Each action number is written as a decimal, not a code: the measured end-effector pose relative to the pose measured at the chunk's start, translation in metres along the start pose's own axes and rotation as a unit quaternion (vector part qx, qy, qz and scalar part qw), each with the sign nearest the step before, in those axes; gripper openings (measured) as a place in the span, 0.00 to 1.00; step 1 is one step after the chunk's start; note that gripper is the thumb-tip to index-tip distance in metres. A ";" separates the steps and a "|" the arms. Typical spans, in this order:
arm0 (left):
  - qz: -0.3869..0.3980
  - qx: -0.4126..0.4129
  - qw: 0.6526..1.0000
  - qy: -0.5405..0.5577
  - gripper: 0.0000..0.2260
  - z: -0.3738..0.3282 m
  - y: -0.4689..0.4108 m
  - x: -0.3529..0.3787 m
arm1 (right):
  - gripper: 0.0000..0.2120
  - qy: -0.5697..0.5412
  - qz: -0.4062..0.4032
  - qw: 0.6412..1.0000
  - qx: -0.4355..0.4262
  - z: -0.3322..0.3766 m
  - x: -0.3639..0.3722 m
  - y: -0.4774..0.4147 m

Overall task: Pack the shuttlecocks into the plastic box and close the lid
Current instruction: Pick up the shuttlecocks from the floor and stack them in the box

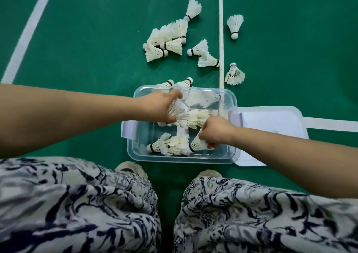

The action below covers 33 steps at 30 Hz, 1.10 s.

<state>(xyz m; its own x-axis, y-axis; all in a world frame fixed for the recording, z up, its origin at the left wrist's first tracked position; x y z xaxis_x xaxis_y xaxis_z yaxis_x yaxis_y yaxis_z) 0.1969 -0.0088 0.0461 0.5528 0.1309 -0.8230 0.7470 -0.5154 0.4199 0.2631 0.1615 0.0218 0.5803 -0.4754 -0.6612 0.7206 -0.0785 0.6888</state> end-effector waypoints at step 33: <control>0.047 0.075 0.995 -0.036 0.39 -0.042 -0.029 0.020 | 0.09 -0.047 -0.169 0.978 -0.115 -0.011 -0.014 0.021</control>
<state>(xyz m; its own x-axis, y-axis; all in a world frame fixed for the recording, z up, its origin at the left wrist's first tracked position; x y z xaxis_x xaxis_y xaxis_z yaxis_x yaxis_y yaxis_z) 0.2013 0.0442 0.0334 0.5852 0.0178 -0.8107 0.6272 -0.6437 0.4386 0.2740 0.1761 0.0426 0.2647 -0.5364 -0.8014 0.9378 -0.0503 0.3434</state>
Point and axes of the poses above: each hand's wrist, its own y-axis away from the middle knuckle, its own x-axis out of the palm, z = x × y, the point moved 1 cm from there along -y, towards the middle knuckle, and after that the axes turned 9 degrees about -z, right-handed, at the moved point
